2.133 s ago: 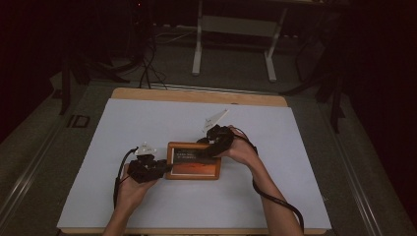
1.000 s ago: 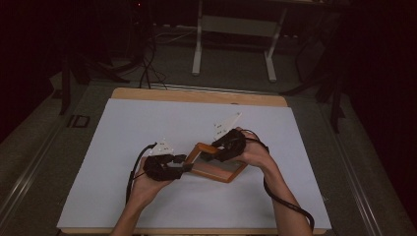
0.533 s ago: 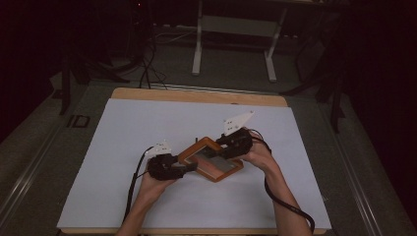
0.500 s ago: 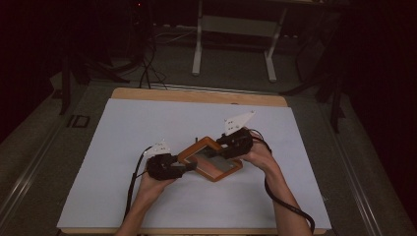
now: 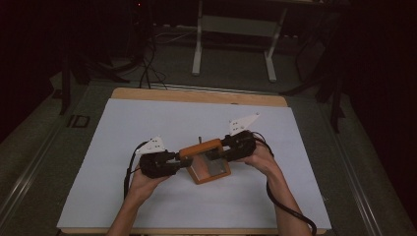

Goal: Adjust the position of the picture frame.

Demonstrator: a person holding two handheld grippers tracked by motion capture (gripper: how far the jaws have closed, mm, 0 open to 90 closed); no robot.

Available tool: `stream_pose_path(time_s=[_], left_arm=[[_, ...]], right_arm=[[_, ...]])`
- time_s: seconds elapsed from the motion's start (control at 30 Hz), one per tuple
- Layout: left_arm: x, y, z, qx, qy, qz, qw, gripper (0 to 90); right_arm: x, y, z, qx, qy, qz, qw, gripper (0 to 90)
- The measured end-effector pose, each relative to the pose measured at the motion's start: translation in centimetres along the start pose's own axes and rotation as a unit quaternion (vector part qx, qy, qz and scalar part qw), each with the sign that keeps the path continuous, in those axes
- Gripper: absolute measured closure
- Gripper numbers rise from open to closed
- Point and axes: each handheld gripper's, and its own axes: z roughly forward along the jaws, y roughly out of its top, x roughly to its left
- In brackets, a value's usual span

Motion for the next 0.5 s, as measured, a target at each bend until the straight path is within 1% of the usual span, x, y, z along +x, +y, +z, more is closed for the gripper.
stream_pose_path(time_s=[0.03,0.1,0.13,0.17,0.2,0.23,0.27,0.3,0.33,0.37,0.4,0.43,0.47,0.5], left_arm=[[-0.1,0.2,0.1,0.002,0.001,0.003,1.0000,67.2],[-0.1,0.2,0.2,0.004,0.002,0.005,1.0000,67.1],[-0.2,0.4,0.3,0.005,0.003,0.008,1.0000,67.0],[-0.3,0.6,0.5,0.007,0.002,0.010,0.9999,66.8],[-0.3,0.6,0.5,0.007,0.002,0.010,0.9999,66.7],[-0.5,0.9,0.7,0.012,0.004,0.018,0.9998,66.8],[-0.5,0.9,0.7,0.012,0.004,0.018,0.9998,66.7],[-0.6,1.1,0.8,0.015,0.004,0.022,0.9996,66.6],[-0.6,1.1,0.8,0.015,0.004,0.022,0.9996,66.5],[-0.7,1.2,0.9,0.015,0.004,0.022,0.9996,66.3],[-0.7,1.3,1.0,0.016,0.005,0.021,0.9996,66.3],[-0.6,1.4,0.9,0.014,0.003,0.019,0.9997,65.7],[-0.6,1.4,0.9,0.014,0.003,0.019,0.9997,65.3],[-0.6,1.4,0.8,0.013,0.002,0.017,0.9998,65.1]], right_arm=[[0.1,-0.4,-0.1,-0.010,-0.004,0.008,0.9999,63.4],[0.2,-0.6,-0.1,-0.013,-0.006,0.012,0.9998,63.0],[0.4,-0.8,-0.2,-0.016,-0.012,0.015,0.9997,62.7],[0.6,-1.3,-0.3,-0.024,-0.018,0.024,0.9993,62.1],[0.6,-1.3,-0.3,-0.024,-0.018,0.024,0.9993,62.1],[0.7,-1.7,-0.4,-0.025,-0.026,0.029,0.9989,61.4],[0.7,-1.7,-0.4,-0.025,-0.026,0.029,0.9989,61.4],[0.9,-2.1,-0.5,-0.027,-0.031,0.035,0.9985,61.2],[0.9,-2.1,-0.5,-0.027,-0.031,0.035,0.9985,61.2],[1.1,-2.6,-0.4,-0.027,-0.038,0.042,0.9980,61.3],[1.1,-2.6,-0.4,-0.027,-0.038,0.042,0.9980,61.3],[1.5,-2.9,-0.2,-0.026,-0.044,0.051,0.9974,61.7],[1.5,-2.9,-0.2,-0.026,-0.044,0.051,0.9974,61.7],[1.8,-3.2,-0.2,-0.038,-0.045,0.061,0.9964,62.7]])
